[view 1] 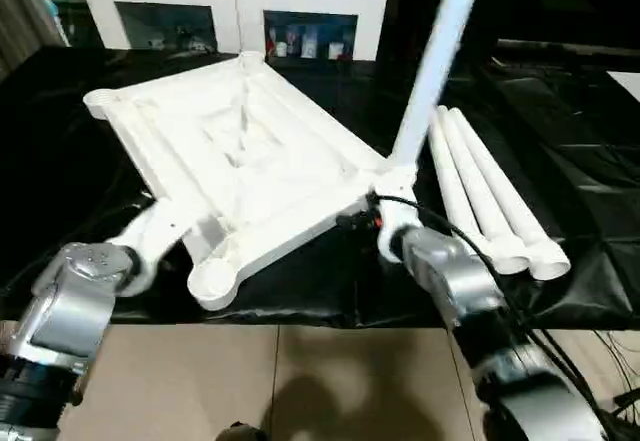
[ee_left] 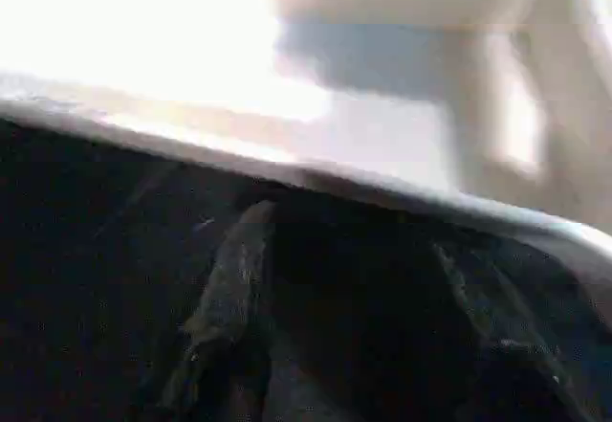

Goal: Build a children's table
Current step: Rotate table base

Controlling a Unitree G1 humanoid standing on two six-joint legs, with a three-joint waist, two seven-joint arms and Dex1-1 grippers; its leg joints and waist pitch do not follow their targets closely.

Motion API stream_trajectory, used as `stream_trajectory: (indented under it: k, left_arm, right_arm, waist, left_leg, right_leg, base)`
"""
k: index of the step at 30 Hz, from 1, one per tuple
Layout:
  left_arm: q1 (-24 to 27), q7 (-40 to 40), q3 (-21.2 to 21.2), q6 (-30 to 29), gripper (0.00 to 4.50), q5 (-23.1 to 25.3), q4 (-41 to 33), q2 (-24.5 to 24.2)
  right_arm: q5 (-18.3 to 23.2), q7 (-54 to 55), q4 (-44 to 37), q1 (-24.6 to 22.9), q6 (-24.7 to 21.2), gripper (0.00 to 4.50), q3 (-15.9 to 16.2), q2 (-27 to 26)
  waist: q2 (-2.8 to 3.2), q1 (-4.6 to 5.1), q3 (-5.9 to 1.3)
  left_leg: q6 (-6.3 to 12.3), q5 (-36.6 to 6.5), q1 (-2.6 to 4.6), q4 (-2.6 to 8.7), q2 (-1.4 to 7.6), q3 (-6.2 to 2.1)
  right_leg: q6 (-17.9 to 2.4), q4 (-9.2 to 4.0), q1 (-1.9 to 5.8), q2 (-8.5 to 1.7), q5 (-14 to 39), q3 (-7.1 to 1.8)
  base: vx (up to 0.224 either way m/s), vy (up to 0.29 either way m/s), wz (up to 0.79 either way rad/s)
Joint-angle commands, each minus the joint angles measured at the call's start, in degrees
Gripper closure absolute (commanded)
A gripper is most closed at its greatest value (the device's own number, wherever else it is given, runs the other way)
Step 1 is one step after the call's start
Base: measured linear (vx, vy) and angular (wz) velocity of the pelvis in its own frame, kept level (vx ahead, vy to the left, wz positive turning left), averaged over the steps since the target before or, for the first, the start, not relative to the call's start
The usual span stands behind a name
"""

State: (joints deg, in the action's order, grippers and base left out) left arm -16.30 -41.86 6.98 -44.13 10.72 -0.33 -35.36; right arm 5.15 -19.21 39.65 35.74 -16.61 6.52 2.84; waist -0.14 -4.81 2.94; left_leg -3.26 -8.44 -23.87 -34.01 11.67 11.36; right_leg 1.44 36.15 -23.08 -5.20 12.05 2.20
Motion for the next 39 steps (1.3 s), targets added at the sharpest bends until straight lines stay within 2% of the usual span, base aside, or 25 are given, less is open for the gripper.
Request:
stream_trajectory:
  k: [1, 4, 6, 8, 13, 15, 18, 19, 20, 21, 22, 23, 24, 25, 26, 27, 29, 30, 31, 32, 35, 36, 37, 38, 39]
  left_arm:
    - [0.6, -2.0, 2.0, -0.6, 2.28, -2.3, -1.6, 1.0]
    - [0.5, -2.2, 2.3, -0.4, 2.28, -4.1, -2.5, 1.8]
    - [0.5, -3.3, 2.7, 0.1, 2.28, -6.6, -3.7, 3.4]
    - [0.5, -3.5, 3.0, 0.5, 2.28, -7.2, -3.8, 4.3]
    - [-1.1, -1.7, 3.9, 4.3, 2.28, -6.5, -0.7, 8.6]
    - [-3.1, -0.5, 4.4, 7.5, 2.28, -6.6, 3.3, 12.4]
    - [-8.1, 3.5, 5.9, 16.0, 2.28, -4.9, 13.9, 17.0]
    - [-8.1, 3.5, 5.9, 16.0, 2.28, -4.9, 13.9, 17.0]
    - [-8.1, 3.5, 5.9, 16.0, 2.28, -4.9, 13.9, 17.0]
    - [-13.2, 7.0, 6.2, 22.2, 2.28, -3.2, 23.0, 19.2]
    - [-15.1, 8.2, 6.2, 24.3, 2.28, -2.7, 26.2, 19.7]
    - [-17.4, 9.8, 6.1, 26.0, 2.28, -2.3, 29.7, 20.3]
    - [-19.1, 11.0, 5.8, 27.1, 2.28, -2.1, 32.4, 20.8]
    - [-19.1, 11.0, 5.8, 27.1, 2.28, -2.1, 32.4, 20.8]
    - [-22.9, 13.2, 5.0, 30.3, 2.28, -1.8, 38.0, 22.2]
    - [-24.7, 14.1, 4.7, 32.2, 2.28, -1.7, 40.7, 22.8]
    - [-27.7, 16.9, 4.9, 35.3, 2.28, -0.3, 45.5, 23.4]
    - [-29.7, 18.2, 4.6, 38.0, 2.28, -0.1, 49.0, 24.1]
    - [-30.0, 18.4, 4.6, 38.4, 2.28, -0.1, 49.5, 24.2]
    - [-32.0, 20.3, 4.0, 42.4, 2.28, -1.0, 53.6, 25.0]
    - [-32.4, 20.2, 1.6, 45.0, 2.28, -4.0, 54.1, 26.4]
    - [-32.6, 19.7, -0.7, 46.9, 2.28, -6.5, 54.2, 27.4]
    - [-32.2, 19.4, -2.5, 48.5, 2.28, -8.6, 53.6, 28.1]
    - [-32.2, 19.4, -2.5, 48.5, 2.28, -8.6, 53.6, 28.1]
    - [-30.3, 20.3, -4.3, 48.5, 2.28, -10.2, 50.1, 28.3]
  right_arm:
    - [1.4, -1.6, 1.3, 1.4, 1.9, 0.95, -0.4, -1.0]
    - [1.8, -2.9, 2.8, 2.1, 3.0, 0.95, -0.7, -1.7]
    - [1.6, -3.8, 4.6, 2.8, 4.3, 0.95, -0.6, -2.3]
    - [1.3, -3.6, 5.1, 3.1, 4.6, 0.95, -0.6, -2.3]
    - [0.8, -1.1, 4.0, 3.5, 6.0, 0.95, -1.3, -1.5]
    - [0.3, -0.3, 2.0, 2.8, 6.0, 0.95, -2.0, 0.0]
    - [-0.2, 1.4, -6.2, -0.4, 2.5, 0.95, -3.2, 2.7]
    - [-0.2, 1.4, -6.2, -0.4, 2.5, 0.95, -3.2, 2.7]
    - [-0.2, 1.4, -6.2, -0.4, 2.5, 0.95, -3.2, 2.7]
    - [-1.0, 2.8, -13.2, -3.0, -0.8, 0.95, -3.9, 4.6]
    - [-1.3, 3.2, -15.2, -3.7, -1.8, 0.95, -4.3, 5.0]
    - [-1.3, 3.6, -17.2, -4.4, -3.0, 0.95, -4.9, 5.4]
    - [-1.2, 3.9, -18.7, -4.9, -3.9, 0.95, -5.5, 5.6]
    - [-1.2, 3.9, -18.7, -4.9, -3.9, 0.95, -5.5, 5.6]
    - [-1.6, 5.1, -21.3, -5.7, -5.4, 0.95, -6.2, 6.0]
    - [-1.9, 5.7, -22.3, -6.0, -5.9, 0.95, -6.5, 6.2]
    - [-1.9, 6.8, -23.7, -6.4, -6.7, 0.95, -6.9, 6.4]
    - [-1.7, 7.8, -24.4, -6.7, -7.3, 0.95, -7.4, 6.4]
    - [-1.7, 7.9, -24.5, -6.7, -7.4, 0.95, -7.5, 6.5]
    - [-1.8, 8.7, -26.6, -7.5, -9.3, 0.95, -7.6, 6.4]
    - [-2.0, 9.2, -28.6, -8.3, -10.9, 0.95, -7.6, 6.5]
    - [-2.1, 9.6, -30.5, -9.0, -12.4, 0.95, -7.4, 6.6]
    - [-2.5, 9.8, -32.7, -9.5, -15.3, 0.95, -7.3, 6.8]
    - [-2.5, 9.8, -32.7, -9.5, -15.3, 0.95, -7.3, 6.8]
    - [-2.5, 10.2, -34.9, -9.2, -20.1, 0.95, -7.7, 7.1]
  waist:
    - [1.52, 0.34, -3.95]
    - [1.50, 0.43, -4.11]
    - [1.51, 0.45, -4.09]
    - [1.46, 0.37, -4.06]
    - [1.30, 0.47, -4.13]
    - [1.14, 0.50, -4.18]
    - [0.92, 0.04, -4.44]
    - [0.88, -0.06, -4.32]
    - [0.85, -0.10, -4.50]
    - [1.07, -0.10, -4.22]
    - [1.57, -0.13, -4.38]
    - [1.27, -0.05, -4.41]
    - [1.71, 0.05, -4.51]
    - [1.42, 0.20, -4.64]
    - [2.65, 0.27, -4.55]
    - [2.21, 0.45, -4.44]
    - [2.33, 0.41, -4.55]
    - [2.33, 0.62, -4.45]
    - [2.22, 0.78, -4.55]
    - [2.27, 0.78, -4.57]
    - [2.25, 0.82, -4.76]
    - [2.49, 0.87, -4.78]
    - [2.39, 0.99, -4.92]
    - [2.49, 0.89, -4.89]
    - [2.05, 1.09, -4.89]
  left_leg:
    - [-4.07, -17.0, 2.65, 4.59, 1.16, -1.04]
    - [-3.51, -15.5, 2.64, 4.43, 1.08, -0.93]
    - [-3.49, -15.8, 2.68, 4.45, 1.13, -0.95]
    - [-3.54, -15.8, 2.70, 4.42, 1.12, -0.90]
    - [-3.21, -14.6, 2.56, 4.33, 1.08, -0.86]
    - [-2.91, -13.8, 2.61, 4.17, 0.98, -0.71]
    - [-1.93, -11.6, 2.54, 3.91, 0.98, -0.78]
    - [-1.71, -11.5, 2.45, 3.92, 0.81, -0.75]
    - [-1.74, -11.5, 2.49, 3.84, 0.90, -0.79]
    - [-1.63, -11.7, 2.58, 3.90, 0.74, -0.70]
    - [-2.17, -12.7, 2.95, 3.89, 0.80, -0.82]
    - [-2.34, -12.5, 2.62, 3.92, 0.75, -0.95]
    - [-2.92, -13.2, 2.62, 4.03, 0.71, -1.04]
    - [-3.08, -13.3, 2.52, 3.97, 0.73, -1.15]
    - [-3.29, -13.5, 2.47, 3.91, 0.59, -1.26]
    - [-3.32, -15.0, 2.69, 3.86, 0.58, -1.14]
    - [-2.98, -15.2, 2.64, 3.77, 0.57, -1.16]
    - [-2.55, -14.9, 2.36, 3.81, 0.53, -1.18]
    - [-1.95, -14.3, 2.35, 3.62, 0.43, -1.06]
    - [-1.62, -13.7, 2.26, 3.57, 0.37, -1.15]
    - [0.19, -10.3, 1.90, 3.31, 0.44, -1.05]
    - [0.94, -9.5, 1.86, 3.14, 0.33, -0.98]
    - [1.62, -9.1, 1.82, 3.15, 0.49, -1.04]
    - [1.89, -8.7, 1.88, 3.11, 0.47, -1.04]
    - [2.46, -8.7, 1.77, 3.13, 0.51, -1.00]
  right_leg:
    - [-11.5, -3.80, 1.40, -1.92, 3.6, -1.64]
    - [-12.0, -3.50, 1.56, -1.75, 1.3, -1.55]
    - [-12.3, -3.54, 1.57, -1.82, 1.6, -1.53]
    - [-12.5, -3.59, 1.59, -1.79, 1.8, -1.54]
    - [-12.0, -3.67, 1.83, -1.80, 1.3, -1.54]
    - [-12.0, -3.76, 1.88, -1.68, 0.2, -1.58]
    - [-11.0, -3.57, 2.22, -1.75, -2.5, -1.63]
    - [-10.6, -3.78, 2.18, -1.62, -2.3, -1.61]
    - [-10.7, -3.59, 2.26, -1.80, -2.5, -1.59]
    - [-10.0, -4.21, 2.00, -1.44, -1.6, -1.60]
    - [-9.7, -4.23, 1.99, -1.47, -1.8, -1.65]
    - [-9.5, -4.07, 2.36, -1.52, -1.9, -1.61]
    - [-9.2, -4.14, 2.41, -1.57, -1.6, -1.51]
    - [-9.7, -3.93, 2.62, -1.76, -1.4, -1.44]
    - [-9.9, -3.87, 2.49, -1.75, -1.1, -1.44]
    - [-9.9, -4.43, 2.35, -1.67, 0.4, -1.52]
    - [-10.3, -4.42, 2.51, -1.90, 1.4, -1.52]
    - [-10.4, -4.49, 2.58, -1.95, 1.9, -1.48]
    - [-10.5, -4.65, 2.57, -1.90, 1.9, -1.50]
    - [-10.7, -4.61, 2.73, -1.90, 1.6, -1.49]
    - [-12.2, -4.22, 2.96, -2.04, -1.8, -1.39]
    - [-12.9, -4.17, 2.99, -1.95, -2.9, -1.33]
    - [-13.5, -3.98, 3.03, -2.01, -3.8, -1.26]
    - [-13.8, -3.94, 3.06, -1.94, -4.1, -1.21]
    - [-14.2, -3.91, 3.07, -1.93, -4.4, -1.20]
  base:
    - [0.000, 0.000, 0.00]
    - [0.000, 0.000, 0.00]
    - [0.000, 0.000, 0.00]
    - [0.000, 0.000, 0.00]
    - [0.000, 0.000, 0.00]
    - [0.000, 0.000, 0.00]
    - [0.000, 0.000, 0.00]
    - [0.000, 0.000, 0.00]
    - [0.000, 0.000, 0.00]
    - [0.000, 0.000, 0.00]
    - [0.000, 0.000, 0.00]
    - [0.000, 0.000, 0.00]
    - [0.000, 0.000, 0.00]
    - [0.000, 0.000, 0.00]
    - [0.000, 0.000, 0.00]
    - [0.000, 0.000, 0.00]
    - [0.000, 0.000, 0.00]
    - [0.000, 0.000, 0.00]
    - [0.000, 0.000, 0.00]
    - [0.000, 0.000, 0.00]
    - [0.000, 0.000, 0.00]
    - [0.000, 0.000, 0.00]
    - [0.000, 0.000, 0.00]
    - [0.000, 0.000, 0.00]
    - [0.000, 0.000, 0.00]
